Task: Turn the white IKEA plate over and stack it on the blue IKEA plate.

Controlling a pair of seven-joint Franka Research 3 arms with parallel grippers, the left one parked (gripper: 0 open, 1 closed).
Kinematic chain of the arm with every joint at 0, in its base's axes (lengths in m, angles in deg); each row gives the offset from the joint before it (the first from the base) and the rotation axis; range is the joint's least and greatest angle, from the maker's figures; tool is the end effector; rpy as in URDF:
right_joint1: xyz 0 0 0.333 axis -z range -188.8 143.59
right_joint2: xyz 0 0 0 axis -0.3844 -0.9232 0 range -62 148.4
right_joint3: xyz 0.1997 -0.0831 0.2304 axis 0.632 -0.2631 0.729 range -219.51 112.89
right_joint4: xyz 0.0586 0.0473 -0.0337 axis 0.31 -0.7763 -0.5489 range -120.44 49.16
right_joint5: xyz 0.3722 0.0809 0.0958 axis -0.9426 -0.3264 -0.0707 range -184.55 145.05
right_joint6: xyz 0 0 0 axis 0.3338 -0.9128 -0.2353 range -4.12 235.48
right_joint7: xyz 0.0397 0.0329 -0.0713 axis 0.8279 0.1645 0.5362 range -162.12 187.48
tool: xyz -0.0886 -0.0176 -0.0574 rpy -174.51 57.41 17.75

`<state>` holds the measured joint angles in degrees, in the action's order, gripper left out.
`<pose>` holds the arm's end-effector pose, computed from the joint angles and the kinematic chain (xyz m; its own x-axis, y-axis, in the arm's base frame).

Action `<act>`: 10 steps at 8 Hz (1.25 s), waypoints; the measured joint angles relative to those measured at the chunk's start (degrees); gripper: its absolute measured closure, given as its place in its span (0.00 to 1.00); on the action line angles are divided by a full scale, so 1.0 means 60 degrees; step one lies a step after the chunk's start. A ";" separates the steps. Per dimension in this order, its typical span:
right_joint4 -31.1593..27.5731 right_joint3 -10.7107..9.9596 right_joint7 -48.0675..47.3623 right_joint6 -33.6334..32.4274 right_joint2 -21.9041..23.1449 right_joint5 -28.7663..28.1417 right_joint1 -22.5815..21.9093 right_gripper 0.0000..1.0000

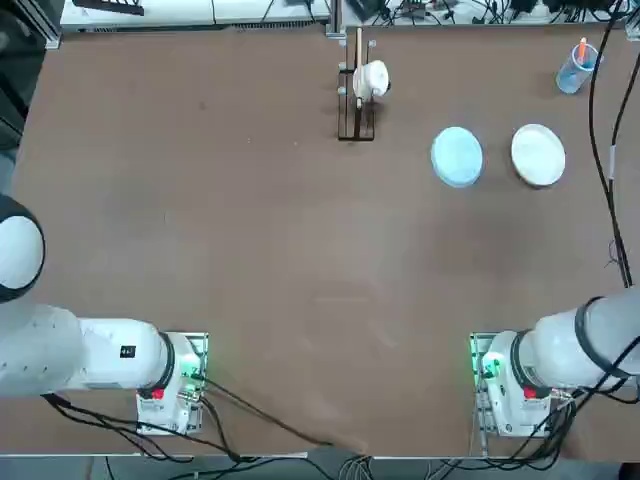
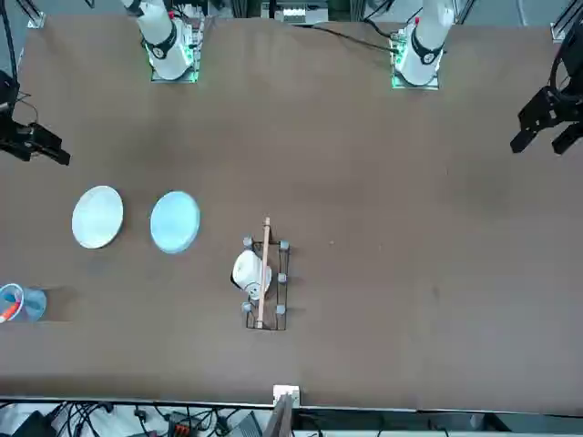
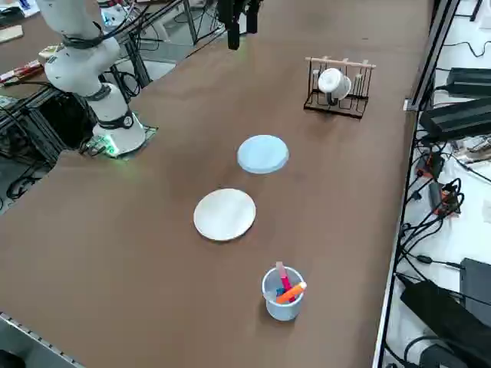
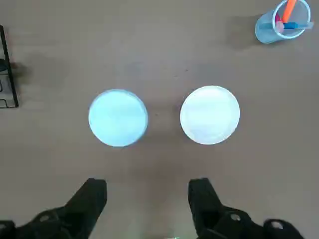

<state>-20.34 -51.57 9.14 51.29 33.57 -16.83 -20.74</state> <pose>0.5890 -0.0090 0.6266 0.9935 -0.0721 -0.0878 -0.0678 -0.9964 0.0512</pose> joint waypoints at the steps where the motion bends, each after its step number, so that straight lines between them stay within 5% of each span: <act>1: -0.0003 -0.0001 -0.0001 0.0001 0.0000 0.0000 0.0007 0.00; 7: -0.0208 -0.0014 0.0124 -0.0017 -0.0128 -0.0269 0.0087 0.00; 10: -0.1204 0.0068 0.0433 0.0100 -0.0557 -0.0269 0.0052 0.00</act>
<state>-27.57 -51.17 11.74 51.89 30.23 -18.45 -20.42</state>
